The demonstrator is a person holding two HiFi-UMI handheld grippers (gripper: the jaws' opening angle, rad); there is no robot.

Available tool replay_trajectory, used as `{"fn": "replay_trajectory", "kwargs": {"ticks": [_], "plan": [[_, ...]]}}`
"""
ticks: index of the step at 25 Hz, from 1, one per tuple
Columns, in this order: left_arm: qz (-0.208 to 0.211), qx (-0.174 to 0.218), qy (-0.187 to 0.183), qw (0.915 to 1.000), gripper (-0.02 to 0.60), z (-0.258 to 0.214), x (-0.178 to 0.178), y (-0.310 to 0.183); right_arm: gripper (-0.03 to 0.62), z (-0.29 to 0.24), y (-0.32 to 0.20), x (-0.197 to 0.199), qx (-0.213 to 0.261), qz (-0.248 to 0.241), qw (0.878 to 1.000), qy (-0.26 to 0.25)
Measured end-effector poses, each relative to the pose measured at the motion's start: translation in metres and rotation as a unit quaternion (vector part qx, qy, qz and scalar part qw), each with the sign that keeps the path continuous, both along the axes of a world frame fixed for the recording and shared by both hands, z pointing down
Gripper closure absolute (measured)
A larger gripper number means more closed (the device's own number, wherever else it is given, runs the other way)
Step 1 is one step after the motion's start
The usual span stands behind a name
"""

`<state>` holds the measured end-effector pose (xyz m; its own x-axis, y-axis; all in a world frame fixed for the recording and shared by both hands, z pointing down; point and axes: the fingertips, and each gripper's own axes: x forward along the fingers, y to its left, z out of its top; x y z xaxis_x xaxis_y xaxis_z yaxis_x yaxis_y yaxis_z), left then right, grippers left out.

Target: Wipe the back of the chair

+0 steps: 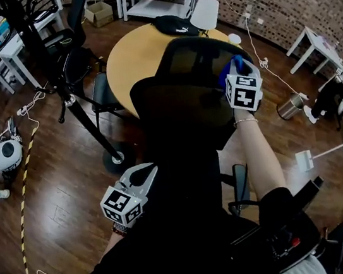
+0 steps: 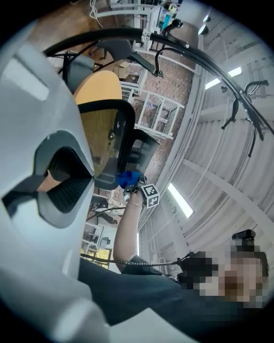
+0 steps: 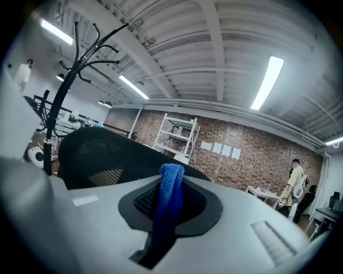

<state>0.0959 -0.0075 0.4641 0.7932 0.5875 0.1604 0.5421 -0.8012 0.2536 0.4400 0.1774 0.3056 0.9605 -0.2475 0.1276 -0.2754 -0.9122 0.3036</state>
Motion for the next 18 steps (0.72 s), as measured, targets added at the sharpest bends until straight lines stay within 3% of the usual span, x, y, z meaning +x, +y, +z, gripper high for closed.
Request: {"fn": "replay_trajectory", "kwargs": {"ticks": [8,18], "plan": [[-0.071,-0.008,-0.013,0.9974,0.575,0.0,-0.013,-0.045,0.559,-0.006,-0.084,0.01,0.048,-0.065,0.997,0.014],[-0.122,0.0,-0.02,0.9923,0.575,0.009,-0.043,-0.072,0.56,-0.008,-0.184,-0.026,0.121,-0.176,0.976,0.031]]}}
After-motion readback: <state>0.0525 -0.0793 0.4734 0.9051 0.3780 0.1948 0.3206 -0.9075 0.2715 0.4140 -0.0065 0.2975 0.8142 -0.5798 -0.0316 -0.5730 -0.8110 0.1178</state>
